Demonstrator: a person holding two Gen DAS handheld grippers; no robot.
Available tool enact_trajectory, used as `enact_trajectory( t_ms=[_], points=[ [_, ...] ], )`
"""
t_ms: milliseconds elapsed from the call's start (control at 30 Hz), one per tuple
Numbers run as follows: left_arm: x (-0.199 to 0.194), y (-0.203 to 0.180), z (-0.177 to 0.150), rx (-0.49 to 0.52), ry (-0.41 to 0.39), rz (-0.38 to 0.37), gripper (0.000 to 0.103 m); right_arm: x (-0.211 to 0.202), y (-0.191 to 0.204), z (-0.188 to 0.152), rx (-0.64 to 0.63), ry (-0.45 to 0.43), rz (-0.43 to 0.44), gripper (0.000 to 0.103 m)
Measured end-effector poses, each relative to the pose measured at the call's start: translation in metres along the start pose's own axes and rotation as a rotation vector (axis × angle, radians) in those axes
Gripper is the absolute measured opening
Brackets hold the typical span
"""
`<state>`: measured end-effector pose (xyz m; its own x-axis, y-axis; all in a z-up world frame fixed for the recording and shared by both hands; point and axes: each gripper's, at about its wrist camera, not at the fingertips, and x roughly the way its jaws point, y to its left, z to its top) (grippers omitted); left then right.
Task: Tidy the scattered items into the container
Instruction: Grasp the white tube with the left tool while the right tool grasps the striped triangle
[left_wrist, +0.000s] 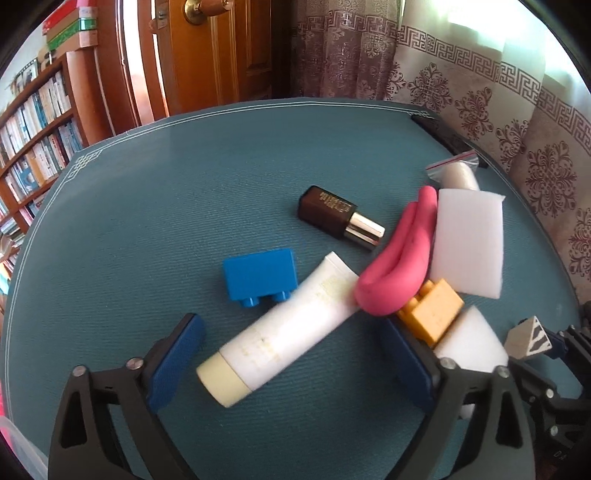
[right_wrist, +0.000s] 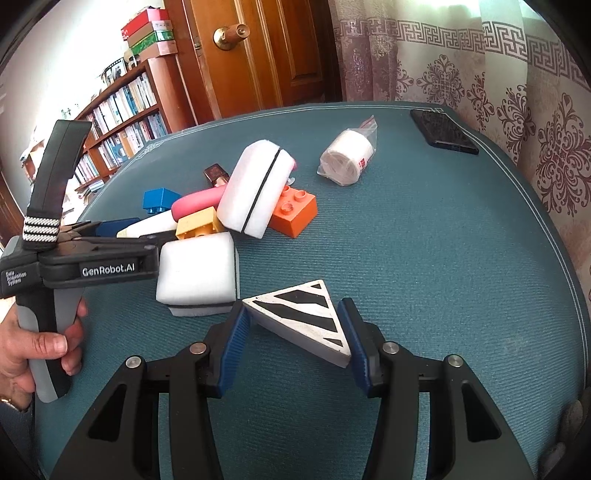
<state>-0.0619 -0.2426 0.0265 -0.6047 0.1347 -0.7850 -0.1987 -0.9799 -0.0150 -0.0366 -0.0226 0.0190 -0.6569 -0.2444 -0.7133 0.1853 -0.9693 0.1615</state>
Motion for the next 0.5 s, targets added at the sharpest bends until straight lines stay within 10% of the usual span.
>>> enact_trajectory(
  t_ms=[233,500],
  points=[
    [-0.015,-0.012,-0.010,0.021,0.004,-0.043,0.053,-0.001,0.001,-0.001,0.003,-0.002,0.001,0.053],
    [-0.010,-0.016,-0.005,0.042,-0.002,-0.054,0.049,-0.001,0.000,-0.001,0.003,-0.003,-0.001,0.053]
  ],
)
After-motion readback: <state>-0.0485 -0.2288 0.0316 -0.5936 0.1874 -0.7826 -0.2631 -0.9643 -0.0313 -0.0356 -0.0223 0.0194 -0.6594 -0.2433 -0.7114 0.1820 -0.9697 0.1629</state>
